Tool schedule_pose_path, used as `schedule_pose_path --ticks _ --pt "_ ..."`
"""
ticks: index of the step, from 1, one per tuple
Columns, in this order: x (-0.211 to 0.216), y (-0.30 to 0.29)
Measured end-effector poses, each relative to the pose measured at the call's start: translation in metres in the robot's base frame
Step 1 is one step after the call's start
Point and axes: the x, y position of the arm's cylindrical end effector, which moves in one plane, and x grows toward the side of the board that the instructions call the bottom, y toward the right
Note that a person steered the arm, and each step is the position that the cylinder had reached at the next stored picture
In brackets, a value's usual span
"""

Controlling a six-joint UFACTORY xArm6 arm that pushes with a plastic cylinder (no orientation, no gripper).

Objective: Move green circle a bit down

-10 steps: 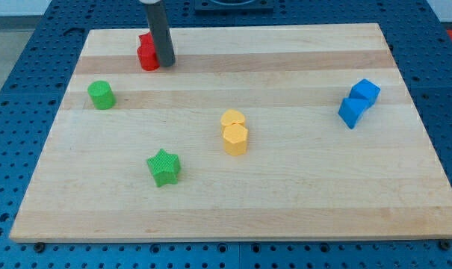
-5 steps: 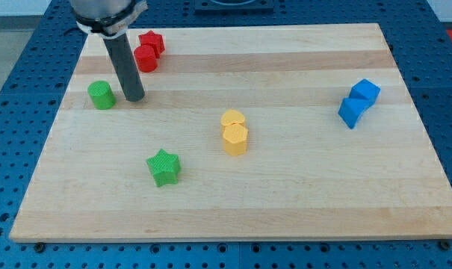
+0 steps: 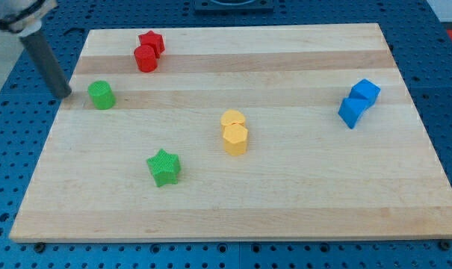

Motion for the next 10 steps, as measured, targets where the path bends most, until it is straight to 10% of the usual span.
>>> schedule_pose_path --ticks 2,4,6,10 --pt "0.02 0.0" --pt "-0.07 0.0" --pt "0.0 0.013" --pt "-0.048 0.04"
